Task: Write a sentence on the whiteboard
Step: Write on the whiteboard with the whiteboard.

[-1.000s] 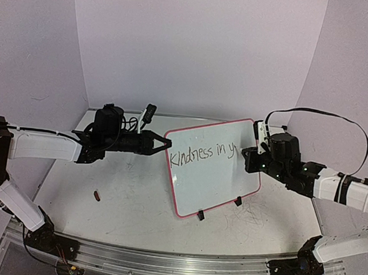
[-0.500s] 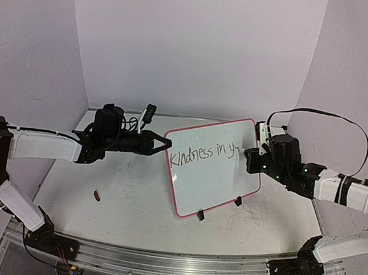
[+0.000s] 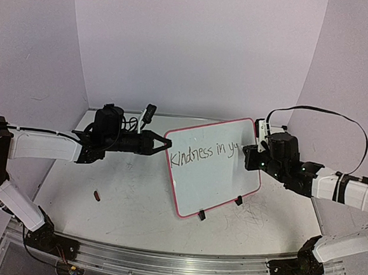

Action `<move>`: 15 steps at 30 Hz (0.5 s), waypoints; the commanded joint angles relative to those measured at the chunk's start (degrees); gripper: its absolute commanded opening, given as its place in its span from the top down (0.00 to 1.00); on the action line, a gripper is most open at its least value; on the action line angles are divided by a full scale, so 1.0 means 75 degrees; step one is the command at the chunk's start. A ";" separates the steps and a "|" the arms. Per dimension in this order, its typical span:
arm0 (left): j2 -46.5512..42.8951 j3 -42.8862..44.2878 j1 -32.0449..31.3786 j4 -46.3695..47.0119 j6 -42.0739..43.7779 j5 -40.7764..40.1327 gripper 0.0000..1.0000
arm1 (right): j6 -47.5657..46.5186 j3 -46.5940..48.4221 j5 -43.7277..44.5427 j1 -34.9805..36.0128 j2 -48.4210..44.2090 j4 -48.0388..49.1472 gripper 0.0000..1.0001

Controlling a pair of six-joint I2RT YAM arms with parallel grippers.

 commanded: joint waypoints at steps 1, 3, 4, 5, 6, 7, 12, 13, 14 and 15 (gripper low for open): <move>-0.0208 0.0008 -0.0083 -0.0034 -0.0035 0.0048 1.00 | 0.0031 0.0318 -0.0017 -0.0033 0.0046 0.0281 1.00; -0.0198 0.0013 -0.0083 -0.0033 -0.0033 0.0059 1.00 | 0.0014 0.0356 -0.0036 -0.0034 0.0022 0.0287 1.00; -0.0192 0.0016 -0.0084 -0.0033 -0.0033 0.0061 1.00 | 0.0000 0.0374 -0.0066 -0.0033 0.0032 0.0281 1.00; -0.0190 0.0021 -0.0084 -0.0033 -0.0033 0.0062 1.00 | -0.0015 0.0387 -0.0114 -0.0030 0.0049 0.0268 1.00; -0.0190 0.0020 -0.0084 -0.0033 -0.0037 0.0060 1.00 | -0.0020 0.0385 -0.0176 -0.0032 0.0064 0.0254 1.00; -0.0193 0.0019 -0.0083 -0.0033 -0.0039 0.0058 1.00 | -0.0023 0.0377 -0.0235 -0.0033 0.0075 0.0241 1.00; -0.0237 -0.0011 -0.0083 -0.0032 -0.0039 0.0021 1.00 | -0.0023 0.0297 -0.0482 -0.0029 0.0054 0.0193 1.00; -0.0246 -0.0016 -0.0084 -0.0033 -0.0034 0.0026 1.00 | -0.0018 0.0288 -0.0514 -0.0035 0.0054 0.0169 1.00; -0.0248 -0.0020 -0.0083 -0.0035 -0.0035 0.0023 1.00 | -0.0002 0.0266 -0.0554 -0.0030 0.0054 0.0137 1.00; -0.0252 -0.0023 -0.0083 -0.0035 -0.0035 0.0019 1.00 | 0.0018 0.0238 -0.0585 -0.0026 0.0054 0.0107 1.00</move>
